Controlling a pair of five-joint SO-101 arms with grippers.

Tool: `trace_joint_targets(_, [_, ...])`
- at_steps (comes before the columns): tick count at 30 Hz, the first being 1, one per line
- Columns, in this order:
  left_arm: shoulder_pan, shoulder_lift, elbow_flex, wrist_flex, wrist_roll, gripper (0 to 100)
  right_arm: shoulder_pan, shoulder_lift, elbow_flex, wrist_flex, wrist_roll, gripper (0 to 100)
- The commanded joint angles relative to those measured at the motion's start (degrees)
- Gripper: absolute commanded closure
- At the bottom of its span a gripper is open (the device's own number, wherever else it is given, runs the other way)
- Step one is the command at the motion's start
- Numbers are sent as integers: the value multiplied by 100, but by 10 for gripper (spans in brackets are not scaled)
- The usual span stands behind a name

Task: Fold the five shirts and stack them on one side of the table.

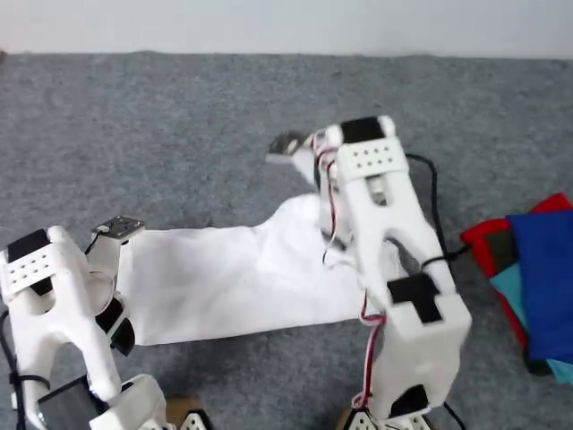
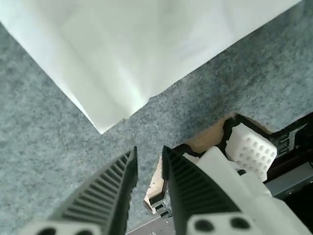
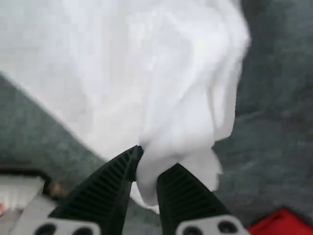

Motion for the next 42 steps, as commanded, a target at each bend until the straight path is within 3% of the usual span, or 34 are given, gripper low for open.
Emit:
trace_joint_targets(1, [-26,-193,-66,167,26,917,-92,-919,1459,-4,264,989])
trace_joint_targets(10, [-26,-193,-57,167,18,917,171,-2580,3745,-1464,193,969])
trace_joint_targets(17, [-9,-193,-57,167,18,917,92,-3442,3771,-1218,-396,758])
trace_joint_targets(23, [-9,-185,-57,167,18,917,13,-4022,3771,-963,-193,815])
trace_joint_targets(27, [-9,-185,-57,167,18,917,374,-4224,3622,-1877,-290,926])
trace_joint_targets(30, [-9,-185,-57,167,18,917,523,-4031,3622,-3037,-905,994])
trace_joint_targets(33, [-9,-185,-57,167,18,917,444,-3415,3534,-3618,-1468,957])
trace_joint_targets(36, [-9,-185,-57,167,18,917,338,-2343,2901,-3407,-1855,909])
trace_joint_targets(42, [-26,-185,-48,167,18,917,365,-154,-123,-1965,-2769,822])
